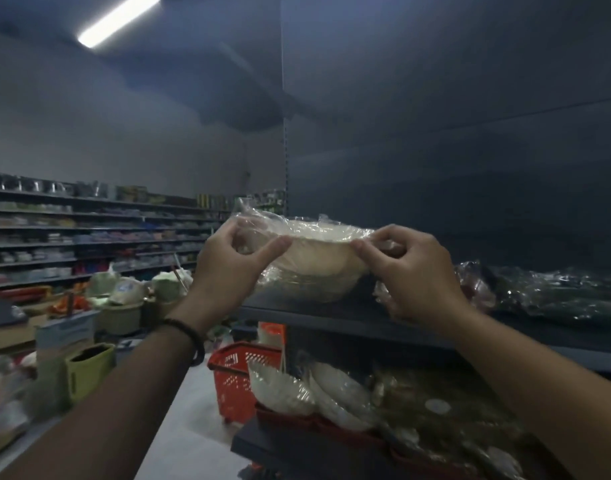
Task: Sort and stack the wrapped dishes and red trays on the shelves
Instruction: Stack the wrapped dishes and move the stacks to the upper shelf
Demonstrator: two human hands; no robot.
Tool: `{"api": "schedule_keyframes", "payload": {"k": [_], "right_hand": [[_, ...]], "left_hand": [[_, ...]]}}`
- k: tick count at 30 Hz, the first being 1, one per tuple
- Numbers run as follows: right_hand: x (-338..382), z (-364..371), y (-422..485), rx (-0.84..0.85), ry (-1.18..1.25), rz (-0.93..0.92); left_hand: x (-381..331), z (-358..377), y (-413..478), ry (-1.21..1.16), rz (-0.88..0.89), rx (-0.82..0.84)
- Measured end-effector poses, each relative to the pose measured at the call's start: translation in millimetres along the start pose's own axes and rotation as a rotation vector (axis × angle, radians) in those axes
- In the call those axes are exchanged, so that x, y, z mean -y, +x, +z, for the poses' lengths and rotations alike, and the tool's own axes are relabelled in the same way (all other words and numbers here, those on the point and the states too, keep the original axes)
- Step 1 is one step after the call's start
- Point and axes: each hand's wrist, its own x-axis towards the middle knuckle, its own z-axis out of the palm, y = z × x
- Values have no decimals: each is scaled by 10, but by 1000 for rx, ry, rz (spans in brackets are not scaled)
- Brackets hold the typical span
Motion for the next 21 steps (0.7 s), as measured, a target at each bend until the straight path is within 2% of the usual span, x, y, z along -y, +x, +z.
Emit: {"api": "schedule_keyframes", "payload": {"k": [3, 9, 17, 21], "right_hand": [[-126, 102, 413, -32, 8, 11], [-411, 410, 1104, 13, -60, 34], [-1124, 821, 1776, 50, -170, 157], [-1409, 997, 1807, 96, -260, 163]], "left_hand": [[123, 224, 388, 11, 8, 19], [611, 616, 1043, 78, 37, 43], [1269, 1144, 1599, 124, -81, 162], [1530, 1265, 1593, 197, -135, 148]]}}
